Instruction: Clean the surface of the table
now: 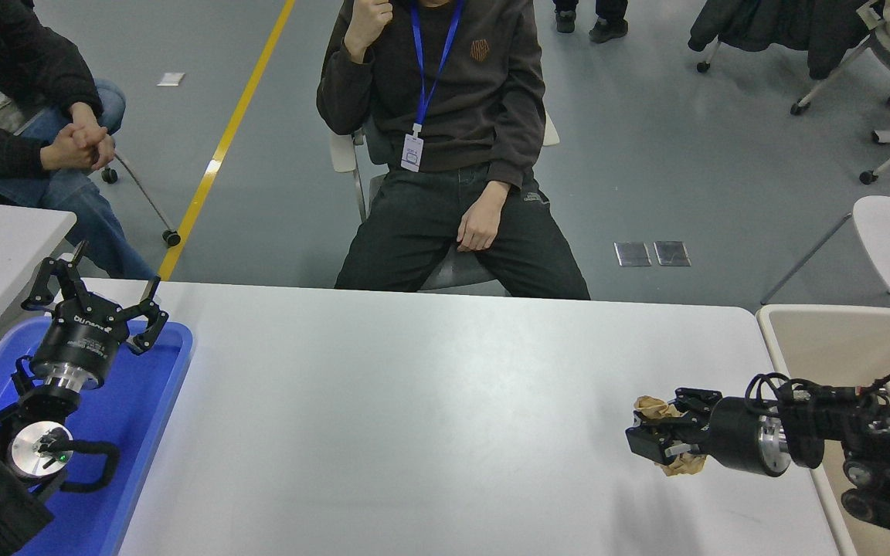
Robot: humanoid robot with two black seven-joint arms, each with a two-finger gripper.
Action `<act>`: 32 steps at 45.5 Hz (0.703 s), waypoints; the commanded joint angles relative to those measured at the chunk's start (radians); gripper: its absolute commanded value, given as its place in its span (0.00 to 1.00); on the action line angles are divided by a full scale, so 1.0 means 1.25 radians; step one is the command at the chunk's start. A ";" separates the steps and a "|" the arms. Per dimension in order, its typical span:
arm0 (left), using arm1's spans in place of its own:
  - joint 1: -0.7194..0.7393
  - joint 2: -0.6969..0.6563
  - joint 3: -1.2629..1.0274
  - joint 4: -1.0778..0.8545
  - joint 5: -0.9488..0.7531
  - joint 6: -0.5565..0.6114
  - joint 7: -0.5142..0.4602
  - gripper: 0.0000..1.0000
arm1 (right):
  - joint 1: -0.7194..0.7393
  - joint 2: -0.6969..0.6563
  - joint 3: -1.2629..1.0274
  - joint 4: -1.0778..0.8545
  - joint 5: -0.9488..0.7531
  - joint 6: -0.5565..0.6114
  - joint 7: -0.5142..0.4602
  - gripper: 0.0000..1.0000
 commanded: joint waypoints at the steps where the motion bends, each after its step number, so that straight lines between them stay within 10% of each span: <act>1: 0.000 0.000 0.000 0.000 0.000 0.000 0.000 1.00 | 0.072 -0.072 0.006 0.075 0.041 0.023 0.007 0.00; 32: 0.000 0.000 0.000 0.000 0.001 0.000 0.000 1.00 | 0.162 -0.192 0.025 0.057 0.136 0.022 0.036 0.00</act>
